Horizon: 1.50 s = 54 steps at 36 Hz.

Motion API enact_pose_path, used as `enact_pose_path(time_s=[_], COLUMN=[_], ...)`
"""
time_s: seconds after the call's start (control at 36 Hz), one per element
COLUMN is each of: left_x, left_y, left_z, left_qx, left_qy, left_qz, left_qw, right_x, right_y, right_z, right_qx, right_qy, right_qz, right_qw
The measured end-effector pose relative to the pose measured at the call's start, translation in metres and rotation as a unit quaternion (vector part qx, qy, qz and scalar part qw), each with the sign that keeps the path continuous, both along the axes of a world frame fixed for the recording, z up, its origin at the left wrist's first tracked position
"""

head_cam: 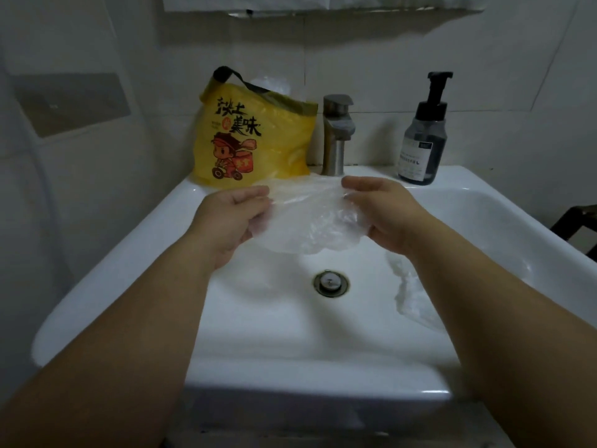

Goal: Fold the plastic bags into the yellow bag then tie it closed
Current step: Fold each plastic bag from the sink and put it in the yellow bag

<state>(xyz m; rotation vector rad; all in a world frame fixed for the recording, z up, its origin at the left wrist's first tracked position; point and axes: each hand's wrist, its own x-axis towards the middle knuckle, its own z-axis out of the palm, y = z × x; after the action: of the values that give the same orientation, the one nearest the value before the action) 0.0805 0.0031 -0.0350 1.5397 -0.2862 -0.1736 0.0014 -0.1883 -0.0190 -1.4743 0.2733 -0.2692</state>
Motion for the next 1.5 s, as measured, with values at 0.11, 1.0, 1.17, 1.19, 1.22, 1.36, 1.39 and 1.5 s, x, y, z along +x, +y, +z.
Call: enact_pose_path(time_s=[0.11, 1.0, 1.17, 1.19, 1.22, 1.36, 1.39, 1.5], left_x=[0.002, 0.021, -0.004, -0.005, -0.005, -0.004, -0.004, -0.005], left_y=[0.008, 0.013, 0.008, 0.007, 0.007, -0.003, -0.004, -0.007], left_z=[0.000, 0.010, 0.008, 0.007, 0.006, 0.006, 0.006, 0.006], left_qx=[0.098, 0.033, 0.305, 0.313, 0.311, 0.185, 0.156, 0.120], left_qy=[-0.090, -0.160, -0.107, -0.091, -0.085, -0.043, -0.033, -0.029], left_qz=[-0.010, 0.088, -0.133, -0.163, -0.180, -0.166, -0.162, -0.143], left_qw=[0.991, 0.983, 0.937, 0.931, 0.929, 0.968, 0.974, 0.982], right_x=[0.001, 0.004, 0.009, 0.011, 0.011, 0.010, 0.011, 0.013], right_y=[-0.001, -0.011, -0.008, -0.009, -0.010, -0.003, 0.001, 0.019], right_z=[-0.004, 0.004, 0.004, 0.005, 0.007, 0.008, 0.004, -0.011], right_qx=[-0.232, -0.284, -0.207, -0.159, -0.094, 0.136, 0.144, 0.125], right_qy=[0.032, -0.102, -0.079, -0.077, -0.078, -0.090, -0.070, 0.013], right_qz=[0.022, -0.042, -0.022, -0.022, -0.021, 0.148, 0.166, 0.194], right_qw=[0.972, 0.952, 0.975, 0.984, 0.992, 0.975, 0.973, 0.973])
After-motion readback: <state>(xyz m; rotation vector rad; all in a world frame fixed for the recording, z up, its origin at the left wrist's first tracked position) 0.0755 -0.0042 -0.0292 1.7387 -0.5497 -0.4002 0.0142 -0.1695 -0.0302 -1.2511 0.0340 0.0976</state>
